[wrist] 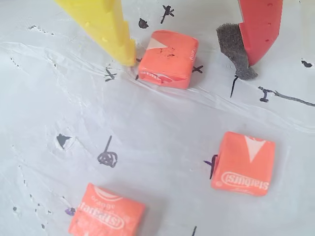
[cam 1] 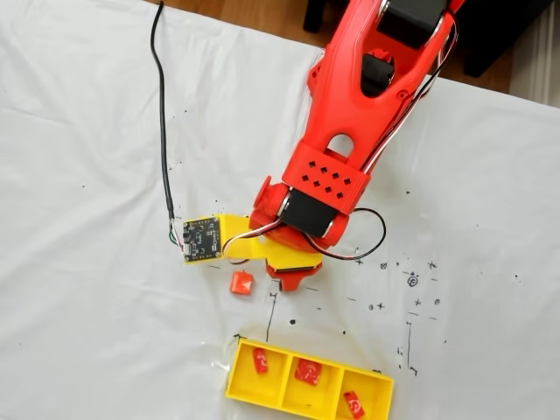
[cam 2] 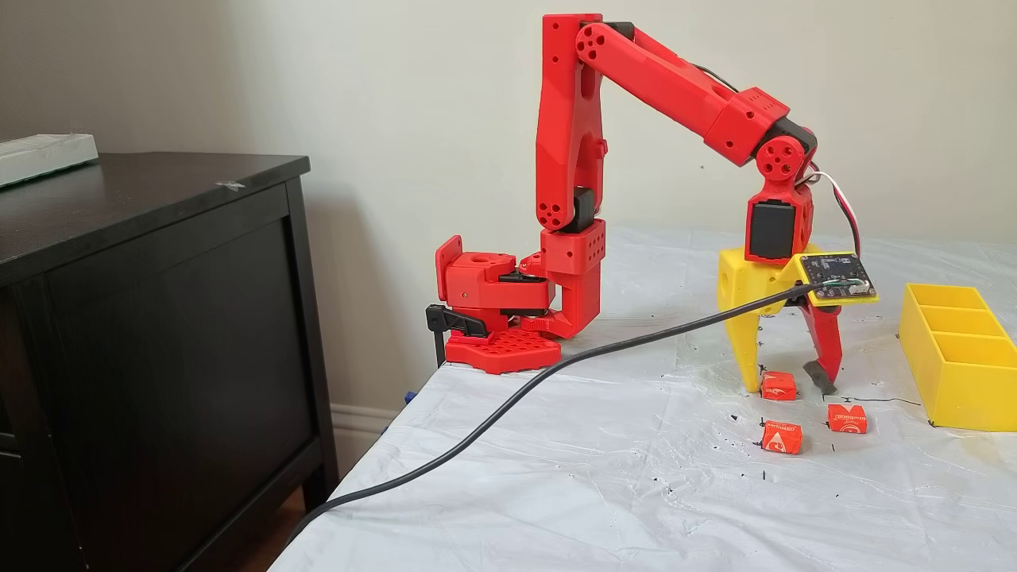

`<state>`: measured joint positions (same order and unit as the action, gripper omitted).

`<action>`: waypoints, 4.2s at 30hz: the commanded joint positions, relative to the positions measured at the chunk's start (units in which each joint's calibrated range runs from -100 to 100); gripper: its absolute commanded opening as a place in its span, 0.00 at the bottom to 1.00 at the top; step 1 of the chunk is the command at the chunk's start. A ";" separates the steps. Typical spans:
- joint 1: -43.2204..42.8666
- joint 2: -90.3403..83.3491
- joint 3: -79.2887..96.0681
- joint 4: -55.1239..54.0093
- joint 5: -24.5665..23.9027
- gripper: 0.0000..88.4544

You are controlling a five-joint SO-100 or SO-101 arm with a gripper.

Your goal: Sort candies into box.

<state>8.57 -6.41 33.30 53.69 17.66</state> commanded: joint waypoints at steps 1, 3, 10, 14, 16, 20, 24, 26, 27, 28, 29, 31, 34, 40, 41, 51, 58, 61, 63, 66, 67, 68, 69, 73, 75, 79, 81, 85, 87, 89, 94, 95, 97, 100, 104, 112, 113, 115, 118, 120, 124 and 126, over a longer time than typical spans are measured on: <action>-0.51 -0.46 -0.67 -0.76 -0.05 0.29; -0.60 -0.38 -0.21 -1.01 0.05 0.28; -0.69 0.30 -0.30 -1.34 -0.29 0.04; -0.69 0.47 -0.85 -1.42 -0.78 0.01; -0.69 -0.38 -0.94 -1.09 -0.68 0.01; -0.78 -4.79 -1.21 1.20 -0.98 0.00; -4.14 -12.17 -4.22 4.97 -2.74 0.00; -6.49 -14.63 -6.86 5.30 -4.54 0.00; -7.67 -15.48 -8.50 5.30 -5.47 0.00; -8.94 -16.24 -10.05 5.13 -6.45 0.00; -9.93 -16.75 -11.50 5.13 -7.08 0.00; -12.56 -17.68 -15.60 4.23 -8.60 0.00; -14.46 -18.53 -17.42 1.69 -10.21 0.00; -18.72 -20.90 -15.05 -5.76 -12.31 0.00; -19.26 -21.07 -14.51 -6.98 -12.60 0.00; -22.79 -16.32 -13.41 -19.26 -15.48 0.00; -23.16 -11.24 -13.87 -25.16 -16.21 0.00; -23.34 -8.69 -14.23 -27.45 -16.41 0.00; -23.52 -6.99 -15.14 -27.61 -16.26 0.00; -23.88 -5.98 -15.33 -27.78 -16.21 0.00; -23.97 -5.72 -15.33 -27.94 -16.21 0.00; -24.06 -5.47 -15.33 -27.94 -16.17 0.00; -24.15 -5.30 -15.33 -28.02 -16.12 0.00; -24.33 -4.62 -15.42 -28.35 -16.21 0.00; -24.52 -4.62 -15.33 -28.35 -16.21 0.00; -24.79 -4.54 -14.41 -28.52 -15.78 0.14; -24.88 -4.37 -14.23 -28.52 -15.63 0.25; -25.24 -4.28 -14.14 -27.94 -14.51 0.36; -25.42 -4.28 -13.69 -28.02 -13.77 0.40; -25.51 -4.62 -13.23 -28.43 -13.58 0.44; -25.42 -5.30 -13.50 -27.61 -13.82 0.44; -25.33 -5.47 -13.50 -27.53 -13.92 0.44; -25.33 -5.89 -13.32 -27.29 -13.92 0.41; -25.24 -6.57 -13.05 -27.12 -14.55 0.25; -24.79 -7.50 -13.14 -25.81 -16.02 0.02; -24.43 -11.91 -12.96 -19.26 -16.41 0.01; -24.33 -12.68 -12.96 -17.71 -16.36 0.01; -23.97 -14.12 -13.23 -14.43 -16.26 0.01; -21.80 -16.07 -14.87 -5.27 -15.63 0.00; -20.62 -18.11 -14.51 -1.01 -14.46 0.00; -16.00 -18.95 -17.05 3.41 -12.84 0.00; -13.83 -18.02 -18.88 5.79 -11.87 0.00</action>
<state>-9.47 -19.98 21.93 55.02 4.08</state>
